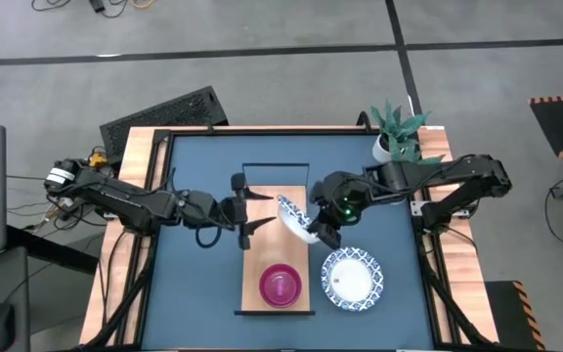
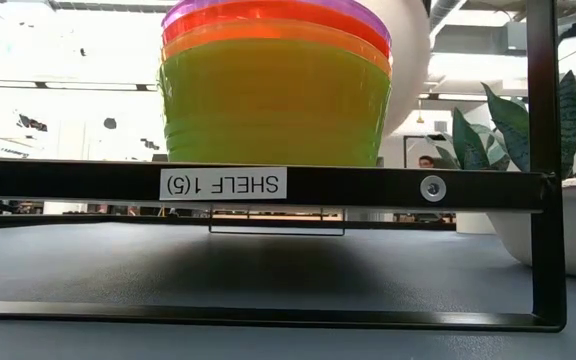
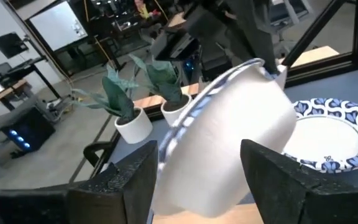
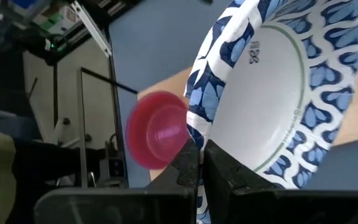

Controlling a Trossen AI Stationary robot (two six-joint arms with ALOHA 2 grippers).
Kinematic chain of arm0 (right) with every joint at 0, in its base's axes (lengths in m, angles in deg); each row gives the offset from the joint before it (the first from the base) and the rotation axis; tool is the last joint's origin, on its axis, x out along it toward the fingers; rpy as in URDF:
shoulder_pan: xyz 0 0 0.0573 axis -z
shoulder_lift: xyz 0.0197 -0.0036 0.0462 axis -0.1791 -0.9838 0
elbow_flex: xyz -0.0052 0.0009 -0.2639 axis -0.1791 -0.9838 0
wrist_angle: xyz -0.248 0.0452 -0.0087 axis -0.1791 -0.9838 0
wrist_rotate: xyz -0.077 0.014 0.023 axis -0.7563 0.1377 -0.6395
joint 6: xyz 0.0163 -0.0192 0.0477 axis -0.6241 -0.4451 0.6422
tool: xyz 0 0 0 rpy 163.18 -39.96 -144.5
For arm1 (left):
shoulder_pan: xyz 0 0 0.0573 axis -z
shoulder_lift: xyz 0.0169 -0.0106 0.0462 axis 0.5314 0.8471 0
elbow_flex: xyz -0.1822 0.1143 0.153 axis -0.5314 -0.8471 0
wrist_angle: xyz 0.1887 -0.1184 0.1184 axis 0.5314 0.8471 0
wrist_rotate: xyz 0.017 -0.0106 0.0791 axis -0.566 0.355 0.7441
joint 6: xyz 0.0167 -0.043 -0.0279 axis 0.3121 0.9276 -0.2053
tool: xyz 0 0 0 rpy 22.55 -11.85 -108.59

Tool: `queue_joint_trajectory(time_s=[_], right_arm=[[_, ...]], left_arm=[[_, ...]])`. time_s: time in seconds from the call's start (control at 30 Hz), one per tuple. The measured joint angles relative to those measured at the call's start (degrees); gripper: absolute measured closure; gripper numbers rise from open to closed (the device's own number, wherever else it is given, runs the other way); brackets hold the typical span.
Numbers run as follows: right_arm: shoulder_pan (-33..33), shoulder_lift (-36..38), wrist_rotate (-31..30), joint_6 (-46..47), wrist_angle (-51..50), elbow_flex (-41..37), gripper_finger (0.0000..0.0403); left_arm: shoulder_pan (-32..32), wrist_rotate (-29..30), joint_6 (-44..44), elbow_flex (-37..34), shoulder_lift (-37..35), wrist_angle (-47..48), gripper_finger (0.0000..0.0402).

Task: Place and stack bowls onto a shelf
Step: Remove the top white bowl from the stacked bowl

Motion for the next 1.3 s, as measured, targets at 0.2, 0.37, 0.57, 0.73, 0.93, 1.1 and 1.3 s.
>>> queue_joint_trajectory(time_s=[0.2,0.37,0.57,0.73,0.93,1.1,1.3], right_arm=[[0.0,0.0,0.4,-0.4,2.1,0.0,0.037],[-0.1,0.0,1.9,-0.6,3.7,0.0,0.037],[-0.4,0.0,1.9,-0.4,4.3,0.0,0.037],[-0.3,0.0,2.0,-0.2,4.3,0.0,0.037],[-0.4,0.0,2.0,-0.2,4.3,0.0,0.037],[-0.4,0.0,2.9,-0.4,4.3,0.0,0.037],[-0.3,0.0,3.2,-1.0,4.7,0.0,0.037]], left_arm=[[0.0,0.4,0.0,0.0,0.0,0.0,0.0197],[0.0,2.5,-0.1,0.0,0.0,0.0,0.021],[0.0,1.4,0.0,0.0,0.0,0.0,0.0237],[0.0,1.7,0.0,0.0,0.0,0.0,0.0274],[0.0,1.7,0.1,0.0,0.0,0.0,0.0335],[0.0,1.8,0.1,0.0,0.0,0.0,0.039],[-0.2,1.7,0.6,0.0,0.0,0.0,0.04]])
